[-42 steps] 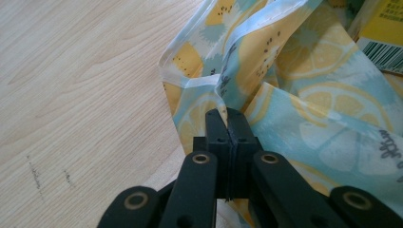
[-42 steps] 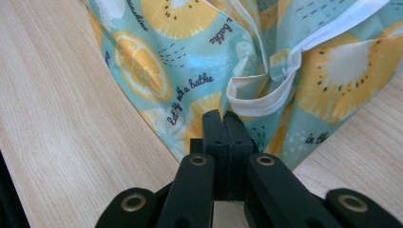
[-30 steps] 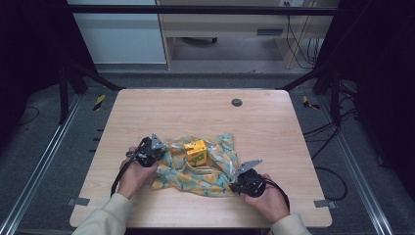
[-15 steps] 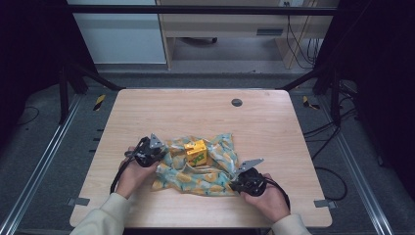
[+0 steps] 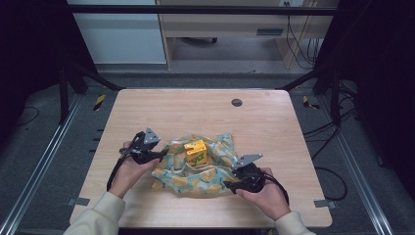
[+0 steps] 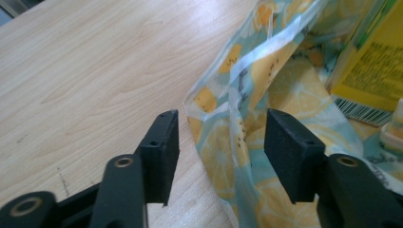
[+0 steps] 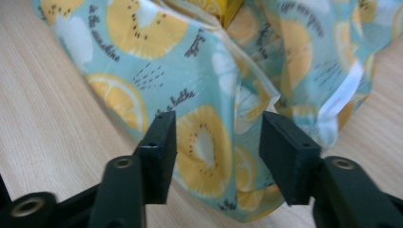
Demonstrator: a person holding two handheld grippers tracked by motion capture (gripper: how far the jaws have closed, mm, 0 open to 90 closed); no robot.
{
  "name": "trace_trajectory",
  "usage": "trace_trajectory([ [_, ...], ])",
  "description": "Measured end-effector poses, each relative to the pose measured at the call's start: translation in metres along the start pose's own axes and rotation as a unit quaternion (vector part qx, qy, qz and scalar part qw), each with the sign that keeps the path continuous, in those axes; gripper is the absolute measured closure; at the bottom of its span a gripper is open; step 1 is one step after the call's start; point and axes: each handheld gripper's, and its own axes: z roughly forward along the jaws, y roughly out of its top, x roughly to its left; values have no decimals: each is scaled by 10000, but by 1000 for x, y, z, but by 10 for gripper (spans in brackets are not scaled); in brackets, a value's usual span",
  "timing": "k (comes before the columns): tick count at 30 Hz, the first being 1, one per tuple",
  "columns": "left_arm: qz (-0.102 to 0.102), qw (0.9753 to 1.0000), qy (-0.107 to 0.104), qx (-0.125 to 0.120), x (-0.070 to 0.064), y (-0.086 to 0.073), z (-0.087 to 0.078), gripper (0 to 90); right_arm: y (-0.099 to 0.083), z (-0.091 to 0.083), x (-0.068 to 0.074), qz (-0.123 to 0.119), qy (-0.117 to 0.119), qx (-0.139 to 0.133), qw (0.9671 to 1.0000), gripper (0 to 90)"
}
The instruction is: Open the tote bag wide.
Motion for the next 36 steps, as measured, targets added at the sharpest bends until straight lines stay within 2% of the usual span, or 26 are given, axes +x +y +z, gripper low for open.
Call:
trace_trajectory([
  [2, 31, 10000, -19, -30, -1, 3, -3, 430, 3, -2, 0, 0, -55, -36, 10000, 417],
  [3, 28, 10000, -31, -32, -2, 3, -3, 412, 6, -4, -1, -25, -100, -83, 9999, 366],
  [4, 63, 10000, -21, -30, -3, 4, -4, 412, 6, -4, -1, -25, -100, -83, 9999, 366],
  [7, 164, 9998, -62, -2, -4, 8, -8, 387, 10, -6, -1, -60, -189, -138, 9997, 267],
  [10, 234, 9997, -83, 29, -6, 10, -12, 337, 16, -8, 2, -105, -254, -134, 9995, 166],
  [12, 226, 9997, -43, -7, -7, 12, -16, 311, 20, -10, 3, -121, -234, -111, 9996, 139],
  [13, 226, 9997, -31, -11, -8, 12, -17, 260, 23, -11, 4, -139, -219, -105, 9996, 112],
  [14, 257, 9997, -45, 33, -8, 13, -19, 260, 23, -11, 4, -139, -219, -105, 9996, 112],
  [15, 221, 9997, -51, 41, -9, 14, -22, 208, 27, -12, 5, -168, -220, -88, 9996, 96],
  [20, 139, 9999, -47, 5, -11, 17, -32, 130, 34, -17, 6, -305, -224, -176, 9991, 71],
  [21, 101, 9999, -39, -56, -12, 18, -35, 122, 39, -21, 6, -356, -270, -309, 9985, 70],
  [23, 140, 9999, -11, -88, -11, 20, -43, 114, 42, -23, 6, -356, -301, -362, 9983, 69],
  [26, 123, 9996, 22, -235, -10, 21, -56, 96, 48, -31, 4, -313, -431, -541, 9971, 67],
  [29, 130, 9996, 31, -262, -9, 18, -65, 84, 50, -40, 2, -266, -553, -699, 9957, 64],
  [36, 156, 9991, 59, -378, -7, 2, -83, 64, 40, -63, -14, 46, -916, -992, 9908, 62],
])
